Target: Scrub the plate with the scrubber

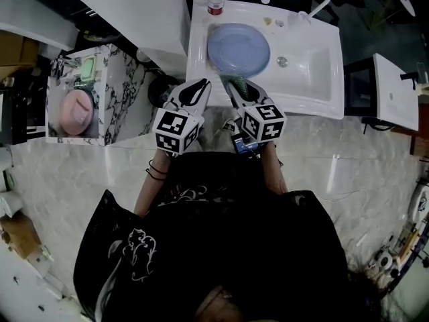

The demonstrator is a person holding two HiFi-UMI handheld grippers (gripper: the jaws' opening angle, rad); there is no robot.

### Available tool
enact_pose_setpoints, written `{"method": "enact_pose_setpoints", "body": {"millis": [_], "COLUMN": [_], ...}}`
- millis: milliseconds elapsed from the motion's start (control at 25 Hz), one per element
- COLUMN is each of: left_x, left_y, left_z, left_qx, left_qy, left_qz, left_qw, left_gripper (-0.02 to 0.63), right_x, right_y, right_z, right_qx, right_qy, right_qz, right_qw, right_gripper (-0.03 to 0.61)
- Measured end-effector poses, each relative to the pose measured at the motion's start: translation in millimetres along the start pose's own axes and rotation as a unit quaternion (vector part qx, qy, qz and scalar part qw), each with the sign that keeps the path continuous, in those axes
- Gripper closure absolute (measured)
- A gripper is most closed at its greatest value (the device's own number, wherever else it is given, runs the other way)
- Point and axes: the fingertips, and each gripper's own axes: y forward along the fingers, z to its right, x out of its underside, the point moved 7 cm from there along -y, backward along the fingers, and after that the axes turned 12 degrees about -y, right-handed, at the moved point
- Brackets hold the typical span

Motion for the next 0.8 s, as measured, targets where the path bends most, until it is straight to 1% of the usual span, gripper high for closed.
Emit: {"method": "enact_pose_setpoints", "body": {"millis": [200, 440, 640, 800], "left_x": [11.3, 35.1, 51.6, 56.8], "left_y": [-48.9, -100.9, -133.6, -151.5], "left_z": [-7.6, -18.5, -16.2, -14.1], "left_qx": [0.021, 0.043, 0.062, 0.071], "left_qy": [0.005, 0.007, 0.008, 0.008], "left_qz": [0.002, -0.004, -0.012, -0.01], "left_qw": [0.9998, 0.999, 0.9979, 0.9974], "left_gripper": [0.58, 0.58, 0.58, 0.58], "right_x": [3.7, 13.9, 23.0, 26.4], "right_y": [-9.6, -21.3, -36.3, -45.5], "right_z": [-53.4, -114.5, -151.5, -170.6], "right_qx": [0.018, 0.042, 0.058, 0.063], "right_qy": [0.009, 0.001, 0.005, 0.01], "right_qz": [0.011, 0.015, 0.014, 0.014], "right_qw": [1.0, 0.999, 0.998, 0.998], "right_gripper": [0.489, 0.489, 0.489, 0.489]}}
